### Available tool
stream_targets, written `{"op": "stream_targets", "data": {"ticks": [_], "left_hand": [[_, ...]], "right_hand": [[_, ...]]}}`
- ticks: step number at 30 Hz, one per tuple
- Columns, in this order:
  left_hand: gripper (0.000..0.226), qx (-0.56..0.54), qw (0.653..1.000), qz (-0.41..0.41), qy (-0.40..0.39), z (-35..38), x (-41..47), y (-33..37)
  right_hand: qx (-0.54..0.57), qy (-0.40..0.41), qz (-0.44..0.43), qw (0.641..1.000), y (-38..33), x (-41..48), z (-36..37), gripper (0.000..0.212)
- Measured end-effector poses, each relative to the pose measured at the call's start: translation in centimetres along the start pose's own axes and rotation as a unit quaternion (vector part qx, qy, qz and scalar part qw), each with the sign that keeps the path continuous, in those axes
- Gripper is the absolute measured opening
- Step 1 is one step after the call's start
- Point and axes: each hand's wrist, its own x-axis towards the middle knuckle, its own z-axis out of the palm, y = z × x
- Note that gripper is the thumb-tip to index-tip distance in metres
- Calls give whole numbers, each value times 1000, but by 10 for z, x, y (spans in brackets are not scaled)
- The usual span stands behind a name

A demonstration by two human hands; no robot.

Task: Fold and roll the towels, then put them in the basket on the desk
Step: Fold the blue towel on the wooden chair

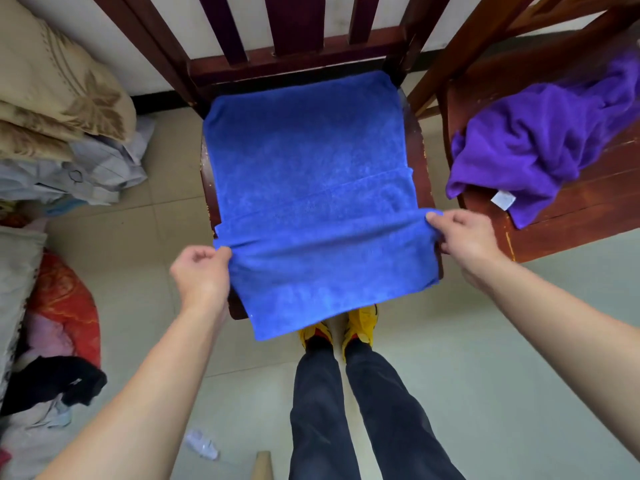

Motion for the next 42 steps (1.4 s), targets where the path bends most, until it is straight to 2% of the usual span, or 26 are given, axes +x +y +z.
{"op": "stream_targets", "data": {"ticks": [3, 6, 9, 11, 14, 16, 22, 32, 39, 42], "left_hand": [[27, -43, 999, 6, -2, 11, 30, 27], [28, -51, 998, -26, -10, 18, 49, 26], [44, 0, 998, -53, 20, 16, 39, 1], [46, 40, 996, -73, 17, 14, 19, -22], [35, 70, 988, -128, -54, 22, -11, -53], [22, 67, 983, -157, -66, 32, -20, -62], [9, -51, 975, -216, -6, 22, -32, -61], [14, -111, 972, -207, 8, -51, -109, -77], [15, -125, 972, -199, 20, -97, -163, -135], [15, -136, 972, -191, 0, -115, -180, -156]], "right_hand": [[23, -4, -36, 999, -36, 27, 12, 29], [10, -8, -41, 999, -46, 44, 23, 19], [-12, -8, -15, 1000, -25, 40, 23, 14], [-25, -16, 9, 1000, -3, 27, 20, 13], [-94, -17, 19, 995, 26, 12, 19, 16], [-129, -13, 23, 991, 36, 9, 20, 18], [-13, -38, 75, 996, 34, -6, 6, 15], [6, -37, 104, 994, 39, -94, -52, 22], [34, -16, 110, 993, 104, -172, -71, 24], [54, -5, 107, 993, 133, -199, -74, 27]]}}
